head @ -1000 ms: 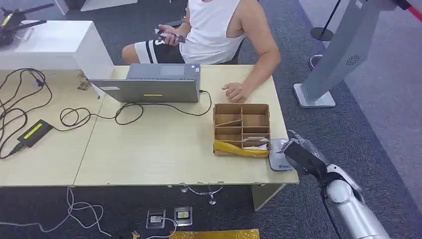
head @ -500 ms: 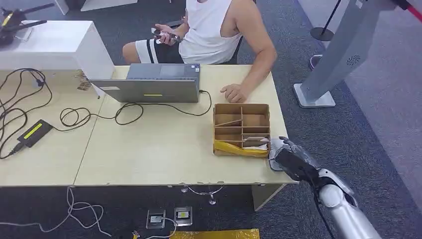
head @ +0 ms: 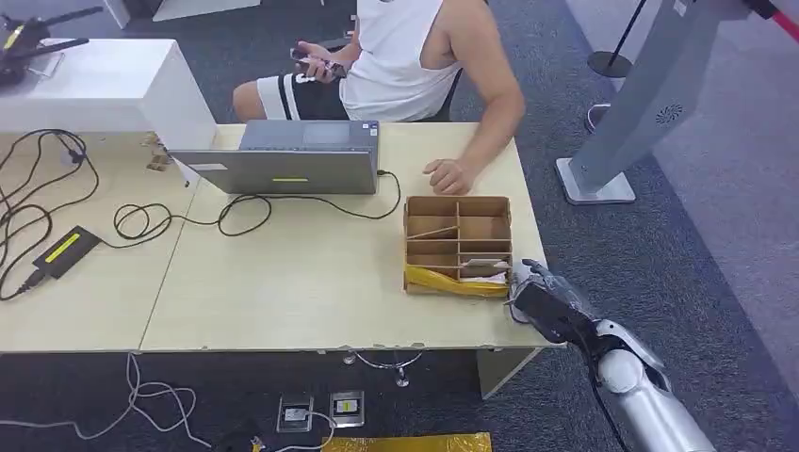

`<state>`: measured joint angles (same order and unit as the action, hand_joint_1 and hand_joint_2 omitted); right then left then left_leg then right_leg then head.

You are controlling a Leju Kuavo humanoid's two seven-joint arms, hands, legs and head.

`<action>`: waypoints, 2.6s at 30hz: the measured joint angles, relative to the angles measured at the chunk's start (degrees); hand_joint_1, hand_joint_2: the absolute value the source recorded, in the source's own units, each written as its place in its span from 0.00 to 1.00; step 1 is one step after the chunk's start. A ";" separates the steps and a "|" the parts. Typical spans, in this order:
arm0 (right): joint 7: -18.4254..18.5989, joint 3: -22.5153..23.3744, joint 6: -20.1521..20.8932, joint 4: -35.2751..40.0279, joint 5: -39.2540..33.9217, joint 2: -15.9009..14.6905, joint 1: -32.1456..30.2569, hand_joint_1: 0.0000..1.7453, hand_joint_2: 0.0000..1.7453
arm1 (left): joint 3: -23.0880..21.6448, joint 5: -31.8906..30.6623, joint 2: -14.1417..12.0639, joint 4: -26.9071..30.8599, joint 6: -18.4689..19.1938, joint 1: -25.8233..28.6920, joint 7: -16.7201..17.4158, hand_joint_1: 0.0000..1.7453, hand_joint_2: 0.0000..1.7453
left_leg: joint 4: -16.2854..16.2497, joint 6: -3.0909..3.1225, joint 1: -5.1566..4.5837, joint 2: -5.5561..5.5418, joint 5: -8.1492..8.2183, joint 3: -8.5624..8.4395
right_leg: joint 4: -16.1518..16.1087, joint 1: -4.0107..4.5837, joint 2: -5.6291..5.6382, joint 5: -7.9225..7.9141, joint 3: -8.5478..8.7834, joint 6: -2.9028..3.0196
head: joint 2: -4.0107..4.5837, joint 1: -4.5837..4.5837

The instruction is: Pass the card to the sensor for recognition and then transmit it.

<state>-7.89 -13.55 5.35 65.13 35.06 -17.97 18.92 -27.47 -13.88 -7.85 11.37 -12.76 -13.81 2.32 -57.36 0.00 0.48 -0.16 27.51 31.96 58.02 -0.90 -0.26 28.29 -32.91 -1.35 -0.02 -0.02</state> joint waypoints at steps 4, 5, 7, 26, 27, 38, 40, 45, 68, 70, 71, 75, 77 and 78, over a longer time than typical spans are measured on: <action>-0.07 -0.09 -0.07 0.00 0.00 0.02 0.00 1.00 1.00 | 0.00 -0.20 0.00 0.00 0.02 -0.01 0.00 0.00 0.00 | 0.00 0.00 0.00 0.00 0.00 0.00 | 0.00 0.00 0.00 0.00 0.00 0.00 | 0.00 0.00; -0.11 -0.11 -0.09 0.00 0.00 0.02 0.00 1.00 1.00 | 0.00 -0.28 0.00 0.00 0.02 -0.01 0.00 0.00 0.00 | 0.00 0.00 0.00 0.00 0.00 0.00 | 0.00 0.00 0.00 0.00 0.00 0.00 | 0.00 -0.02; -0.17 -0.11 -0.17 0.00 0.00 0.02 0.00 1.00 1.00 | 0.00 -0.52 0.00 0.00 0.02 -0.01 0.00 0.00 0.00 | 0.00 0.00 0.00 0.00 0.00 0.00 | 0.00 0.00 0.00 0.00 0.00 0.00 | 0.00 0.00; -0.83 1.51 -0.06 0.04 0.31 -1.88 1.99 1.00 1.00 | 0.00 -1.33 0.00 0.00 0.20 -0.02 0.00 0.00 0.00 | -0.02 0.00 -0.01 0.00 0.00 -0.01 | 0.00 -0.01 0.01 0.00 0.01 -0.01 | 0.00 0.00; -0.83 1.95 0.04 0.11 0.53 -2.16 2.28 1.00 1.00 | 0.00 -1.44 0.00 0.00 0.20 -0.02 0.00 0.00 0.00 | -0.02 0.00 -0.02 0.00 0.00 -0.01 | 0.00 -0.01 0.00 0.00 0.01 -0.01 | 0.00 0.00; -1.05 5.25 0.66 3.28 4.37 -5.86 9.53 1.00 1.00 | -0.02 -3.10 0.04 0.02 0.92 -0.07 0.00 0.00 0.00 | -0.02 0.01 -0.05 0.00 -0.01 0.00 | 0.01 -0.05 0.03 -0.02 0.03 -0.01 | 0.02 0.00; -1.42 5.25 0.24 3.61 5.64 -6.21 12.32 1.00 1.00 | 0.00 -3.65 0.09 0.02 1.12 -0.26 0.00 0.00 0.00 | -0.02 0.02 -0.06 0.01 -0.02 0.00 | 0.02 -0.06 0.04 -0.04 0.03 0.00 | 0.00 0.00; -2.65 4.94 -1.62 3.43 9.36 -6.21 20.73 1.00 1.00 | -0.04 -4.85 0.24 0.07 1.68 -0.96 0.04 0.00 0.00 | -0.02 0.05 -0.05 -0.01 -0.06 0.09 | 0.05 -0.05 -0.03 -0.05 0.02 -0.01 | 0.00 -0.02; -6.78 -9.79 -11.50 -29.55 22.82 3.87 51.58 1.00 1.00 | -0.22 -8.37 2.27 0.57 3.69 -3.91 0.72 0.00 0.00 | -0.06 0.00 -0.02 -0.32 -0.23 0.45 | 0.14 -0.01 -0.31 -0.13 -0.37 0.03 | 0.00 -0.02; -6.67 -10.23 -11.35 -30.73 22.82 4.15 52.14 1.00 1.00 | -0.22 -8.37 2.32 0.57 3.69 -3.91 0.72 0.00 0.00 | -0.06 0.00 -0.02 -0.31 -0.23 0.45 | 0.14 -0.02 -0.30 -0.13 -0.37 0.03 | 0.00 -0.02; -6.41 -10.62 -10.93 -31.58 22.84 4.31 52.61 1.00 1.00 | -0.22 -8.39 2.34 0.57 3.72 -3.92 0.72 0.00 0.00 | -0.05 0.00 -0.02 -0.31 -0.23 0.44 | 0.14 -0.02 -0.27 -0.13 -0.37 0.03 | 0.00 0.00; -4.74 -11.67 -8.92 -34.75 24.13 4.85 53.49 1.00 1.00 | -0.22 -8.59 2.34 0.57 3.72 -3.91 0.77 0.00 0.00 | -0.05 -0.01 -0.02 -0.31 -0.23 0.40 | 0.14 -0.01 -0.26 -0.13 -0.35 0.03 | 0.00 0.00; -4.15 -12.31 -8.55 -36.07 24.44 5.14 53.58 1.00 1.00 | -0.22 -8.59 2.36 0.57 3.65 -3.91 0.85 0.00 0.00 | -0.06 -0.01 -0.01 -0.30 -0.24 0.37 | 0.14 -0.01 -0.27 -0.13 -0.32 0.03 | 0.00 -0.02; -4.04 -12.42 -8.44 -36.55 24.44 5.20 53.57 1.00 1.00 | -0.22 -8.57 2.36 0.57 3.61 -3.88 0.85 0.00 0.00 | -0.06 -0.02 -0.01 -0.30 -0.25 0.38 | 0.14 -0.01 -0.28 -0.13 -0.32 0.03 | 0.00 0.00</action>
<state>-11.93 -25.97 -3.08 28.59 59.49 -12.76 72.50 -27.69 -22.45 -5.49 11.93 -9.16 -17.69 3.17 -57.42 -0.02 0.46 -0.47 27.26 32.35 58.16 -0.91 -0.54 28.16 -33.23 -1.32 -0.02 -0.02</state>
